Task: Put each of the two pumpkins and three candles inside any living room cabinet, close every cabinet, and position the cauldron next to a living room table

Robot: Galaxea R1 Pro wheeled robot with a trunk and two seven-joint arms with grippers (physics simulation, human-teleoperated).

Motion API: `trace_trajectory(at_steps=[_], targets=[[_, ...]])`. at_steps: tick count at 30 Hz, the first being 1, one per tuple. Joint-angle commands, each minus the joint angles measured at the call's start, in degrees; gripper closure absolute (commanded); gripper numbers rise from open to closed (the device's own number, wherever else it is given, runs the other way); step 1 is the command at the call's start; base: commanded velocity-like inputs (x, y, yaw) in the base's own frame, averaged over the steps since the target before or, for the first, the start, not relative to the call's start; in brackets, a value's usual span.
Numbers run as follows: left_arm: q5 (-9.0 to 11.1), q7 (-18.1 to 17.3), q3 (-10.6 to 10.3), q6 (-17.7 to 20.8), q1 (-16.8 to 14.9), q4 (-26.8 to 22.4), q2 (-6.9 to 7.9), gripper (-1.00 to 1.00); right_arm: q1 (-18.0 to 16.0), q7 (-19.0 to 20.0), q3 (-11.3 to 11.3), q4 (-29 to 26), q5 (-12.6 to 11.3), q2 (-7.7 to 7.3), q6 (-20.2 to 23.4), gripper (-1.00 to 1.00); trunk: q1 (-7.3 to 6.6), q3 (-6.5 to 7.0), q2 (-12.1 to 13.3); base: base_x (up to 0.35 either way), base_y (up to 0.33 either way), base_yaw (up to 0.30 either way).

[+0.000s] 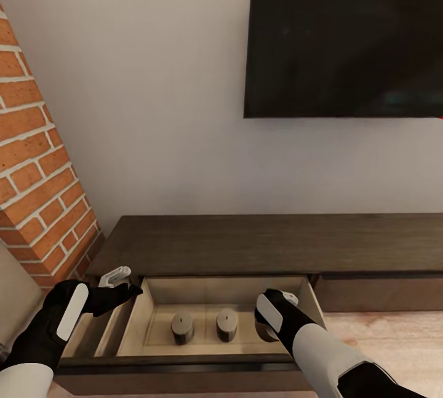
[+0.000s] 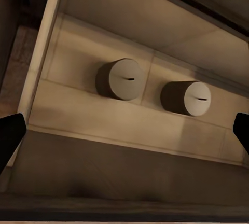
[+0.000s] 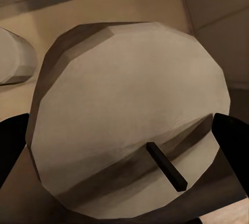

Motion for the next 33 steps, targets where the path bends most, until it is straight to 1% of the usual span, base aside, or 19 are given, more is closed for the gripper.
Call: trace_trajectory(at_steps=[1, 10, 19, 25, 33], targets=[[0.02, 0.00, 0.00, 0.00, 0.00, 0.00, 0.00, -1.00, 0.00, 0.05, 0.01, -0.01, 0.01, 0.02, -0.03, 1.00, 0.23, -0.18, -0.42, 0.000, 0.000, 0.000], [0.02, 0.00, -0.06, 0.00, 0.00, 0.00, 0.00, -1.00, 0.02, 0.05, 0.01, -0.01, 0.03, 0.09, -0.03, 1.00, 2.20, -1.80, -4.03, 0.000, 0.000, 0.000], [0.02, 0.00, -0.04, 0.00, 0.00, -0.08, 0.00, -1.00, -0.01, 0.05, 0.01, -0.01, 0.07, 0.09, -0.03, 1.00, 2.20, -1.80, -4.03, 0.001, 0.000, 0.000], [0.02, 0.00, -0.07, 0.00, 0.00, -0.09, 0.00, -1.00, 0.02, 0.05, 0.01, -0.01, 0.06, 0.09, -0.03, 1.00, 2.20, -1.80, -4.03, 0.129, 0.000, 0.000], [0.02, -0.08, 0.01, 0.00, 0.00, -0.14, 0.00, -1.00, -0.02, 0.05, 0.02, -0.01, 0.02, 0.04, 0.10, 1.00, 2.20, -1.80, -4.03, 0.015, 0.000, 0.000]])
